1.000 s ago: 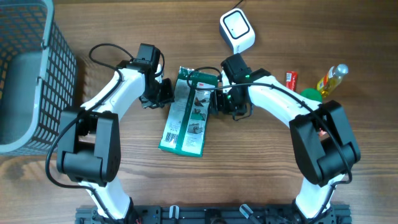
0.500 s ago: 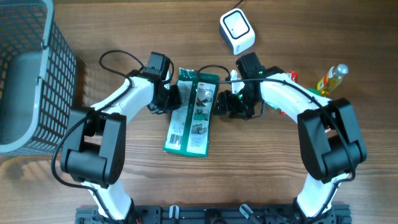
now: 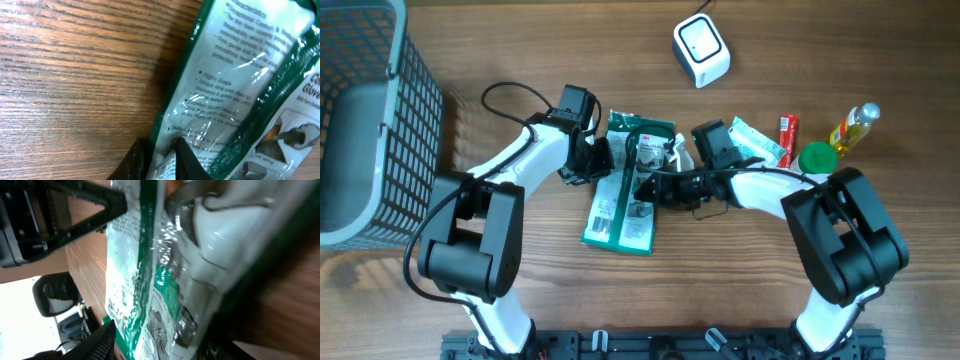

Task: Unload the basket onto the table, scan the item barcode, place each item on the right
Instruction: 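Grasp the gloves pack with both grippers and shift it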

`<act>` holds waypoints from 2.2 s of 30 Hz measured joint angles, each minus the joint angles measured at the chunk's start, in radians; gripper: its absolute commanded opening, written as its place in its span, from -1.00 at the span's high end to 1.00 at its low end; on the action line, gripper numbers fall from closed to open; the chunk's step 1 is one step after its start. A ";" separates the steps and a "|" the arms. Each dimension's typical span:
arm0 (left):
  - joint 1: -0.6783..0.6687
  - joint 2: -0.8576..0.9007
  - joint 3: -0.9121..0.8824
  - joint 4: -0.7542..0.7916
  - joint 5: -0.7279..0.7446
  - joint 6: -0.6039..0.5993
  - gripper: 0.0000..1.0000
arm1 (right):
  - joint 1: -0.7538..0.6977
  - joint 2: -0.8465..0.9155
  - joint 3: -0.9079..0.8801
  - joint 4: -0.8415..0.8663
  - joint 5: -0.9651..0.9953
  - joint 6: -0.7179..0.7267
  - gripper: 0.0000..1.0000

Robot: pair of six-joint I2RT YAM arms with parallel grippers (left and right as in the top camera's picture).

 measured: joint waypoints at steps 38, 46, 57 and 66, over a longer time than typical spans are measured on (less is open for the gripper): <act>-0.001 -0.002 -0.002 0.006 0.000 0.000 0.82 | 0.140 0.002 -0.024 0.208 0.269 0.184 0.61; 0.011 -0.021 -0.002 -0.005 0.000 -0.008 0.32 | 0.142 0.007 -0.029 0.212 0.294 0.173 0.91; 0.172 -0.248 0.060 -0.067 -0.116 -0.009 -0.29 | 0.142 0.007 -0.029 0.214 0.294 0.108 0.91; 0.247 -0.248 0.059 -0.124 -0.252 0.004 -0.39 | 0.142 0.008 -0.029 0.217 0.294 0.043 0.91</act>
